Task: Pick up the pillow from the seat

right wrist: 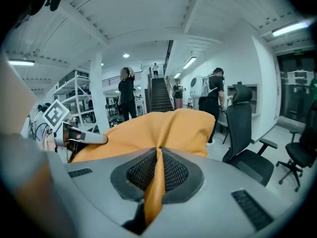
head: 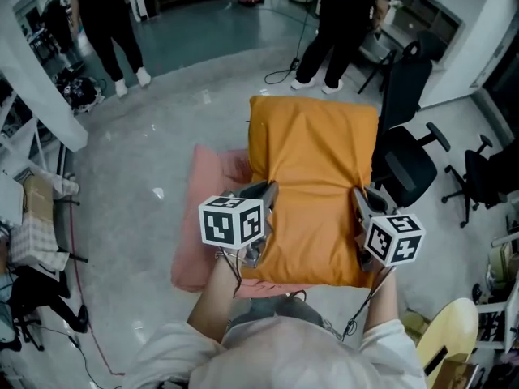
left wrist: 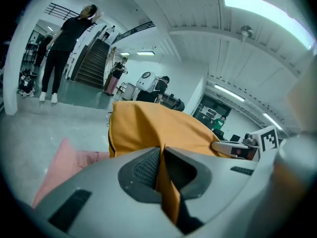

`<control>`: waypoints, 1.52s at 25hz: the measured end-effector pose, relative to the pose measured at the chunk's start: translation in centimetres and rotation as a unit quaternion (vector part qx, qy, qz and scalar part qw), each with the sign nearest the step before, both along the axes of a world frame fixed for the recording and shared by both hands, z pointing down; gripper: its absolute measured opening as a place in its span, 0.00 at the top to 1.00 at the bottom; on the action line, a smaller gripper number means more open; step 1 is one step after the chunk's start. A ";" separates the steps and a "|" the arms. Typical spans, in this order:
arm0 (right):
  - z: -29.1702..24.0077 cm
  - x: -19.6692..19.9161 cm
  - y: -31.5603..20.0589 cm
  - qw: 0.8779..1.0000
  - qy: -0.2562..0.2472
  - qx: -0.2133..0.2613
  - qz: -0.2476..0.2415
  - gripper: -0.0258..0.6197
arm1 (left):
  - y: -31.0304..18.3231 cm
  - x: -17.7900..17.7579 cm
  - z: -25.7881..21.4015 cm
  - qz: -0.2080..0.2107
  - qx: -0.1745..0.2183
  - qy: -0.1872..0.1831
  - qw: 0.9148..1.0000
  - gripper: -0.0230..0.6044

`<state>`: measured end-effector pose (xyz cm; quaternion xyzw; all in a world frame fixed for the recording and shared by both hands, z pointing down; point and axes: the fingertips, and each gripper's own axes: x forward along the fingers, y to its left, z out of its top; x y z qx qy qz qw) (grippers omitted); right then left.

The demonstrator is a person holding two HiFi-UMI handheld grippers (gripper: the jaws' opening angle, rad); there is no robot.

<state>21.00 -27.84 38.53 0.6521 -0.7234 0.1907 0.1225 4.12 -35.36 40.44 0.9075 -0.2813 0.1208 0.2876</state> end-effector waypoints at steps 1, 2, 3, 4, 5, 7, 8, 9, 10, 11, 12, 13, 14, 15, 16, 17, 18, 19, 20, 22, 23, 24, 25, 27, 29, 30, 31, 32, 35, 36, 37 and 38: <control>-0.2 0.7 1.0 1.000 0.000 0.004 0.011 0.91 | 0.6 0.9 -0.3 0.010 0.003 0.000 1.000 0.92; -0.4 1.5 2.0 1.000 0.000 0.008 0.021 0.90 | 1.3 1.8 -0.6 0.020 0.007 0.000 1.000 0.92; -0.6 2.2 3.0 0.999 0.000 0.012 0.030 0.91 | 2.0 2.6 -0.8 0.029 0.011 0.000 1.000 0.92; -0.8 2.9 4.1 0.999 -0.001 0.017 0.039 0.91 | 2.8 3.4 -1.1 0.037 0.015 0.000 0.999 0.92; -0.9 3.5 5.3 0.999 -0.001 0.022 0.047 0.90 | 3.7 4.2 -1.4 0.044 0.019 0.000 0.999 0.92; -1.3 4.9 7.8 0.998 -0.001 0.030 0.061 0.91 | 5.7 5.8 -1.9 0.058 0.025 0.001 0.998 0.92; -1.4 5.7 9.1 0.997 -0.001 0.033 0.068 0.91 | 6.9 6.7 -2.0 0.065 0.028 0.001 0.997 0.92; -1.4 6.4 10.5 0.997 -0.002 0.036 0.074 0.91 | 8.0 7.5 -2.1 0.072 0.029 0.002 0.997 0.92; -1.4 7.1 11.9 0.996 -0.003 0.038 0.081 0.91 | 9.2 8.3 -2.2 0.079 0.031 0.002 0.996 0.92; -1.4 7.7 13.4 0.995 -0.005 0.039 0.087 0.91 | 10.5 9.0 -2.2 0.085 0.032 0.002 0.996 0.92; -1.4 8.3 14.8 0.995 -0.007 0.041 0.093 0.91 | 11.7 9.8 -2.2 0.091 0.033 0.002 0.995 0.92; -1.3 8.9 16.3 0.994 -0.008 0.041 0.099 0.91 | 13.1 10.5 -2.2 0.096 0.033 0.001 0.995 0.92; -1.2 9.6 17.9 0.994 -0.009 0.041 0.104 0.91 | 14.5 11.3 -2.1 0.100 0.032 0.000 0.994 0.92; -1.0 10.3 19.5 0.993 -0.010 0.040 0.108 0.91 | 15.9 12.1 -2.0 0.104 0.032 0.000 0.994 0.92; -0.8 11.0 21.2 0.993 -0.012 0.039 0.113 0.91 | 17.5 12.8 -1.8 0.108 0.031 0.000 0.994 0.92; -0.5 11.7 22.8 0.992 -0.014 0.038 0.117 0.91 | 19.0 13.5 -1.6 0.113 0.030 0.000 0.993 0.92; -0.2 12.2 24.3 0.992 -0.017 0.037 0.122 0.91 | 20.4 14.1 -1.4 0.116 0.030 0.001 0.993 0.92; 0.1 12.6 25.7 0.991 -0.019 0.036 0.125 0.91 | 21.7 14.5 -1.2 0.120 0.029 0.002 0.992 0.92; 0.3 13.0 27.0 0.991 -0.020 0.035 0.128 0.90 | 23.0 14.9 -0.9 0.122 0.028 0.003 0.992 0.92; 0.8 13.4 29.2 0.990 -0.023 0.034 0.133 0.91 | 25.1 15.4 -0.5 0.125 0.026 0.001 0.992 0.92; 1.0 13.6 30.2 0.990 -0.024 0.034 0.135 0.91 | 25.9 15.6 -0.3 0.127 0.027 0.000 0.992 0.92; 1.1 13.8 31.1 0.990 -0.025 0.035 0.138 0.90 | 26.8 15.9 -0.2 0.129 0.028 -0.002 0.991 0.92; 1.3 14.1 32.0 0.989 -0.026 0.036 0.141 0.91 | 27.5 16.2 -0.1 0.131 0.030 -0.004 0.991 0.92; 1.6 14.5 33.7 0.988 -0.028 0.037 0.148 0.90 | 29.1 16.8 0.0 0.138 0.034 -0.007 0.990 0.92; 2.0 14.9 35.7 0.986 -0.032 0.036 0.158 0.90 | 30.7 17.5 0.2 0.148 0.035 -0.009 0.988 0.92; 2.1 15.0 36.6 0.985 -0.033 0.035 0.164 0.90 | 31.5 17.7 0.3 0.154 0.034 -0.010 0.987 0.92; 2.1 15.2 37.4 0.984 -0.033 0.034 0.170 0.91 | 32.1 18.0 0.3 0.160 0.034 -0.011 0.987 0.92; 1.9 15.3 38.1 0.983 -0.031 0.034 0.176 0.90 | 32.6 18.3 0.4 0.167 0.033 -0.012 0.985 0.92; 1.6 16.1 39.7 0.980 -0.023 0.032 0.195 0.91 | 33.8 19.5 0.4 0.188 0.025 -0.009 0.982 0.92; 1.6 16.3 40.2 0.979 -0.023 0.032 0.201 0.91 | 34.0 19.8 0.4 0.195 0.023 -0.009 0.981 0.92; 1.6 16.5 40.5 0.978 -0.024 0.032 0.206 0.90 | 34.2 20.2 0.3 0.200 0.024 -0.009 0.979 0.92; 1.5 16.7 40.8 0.977 -0.025 0.034 0.211 0.91 | 34.3 20.5 0.1 0.204 0.026 -0.009 0.979 0.92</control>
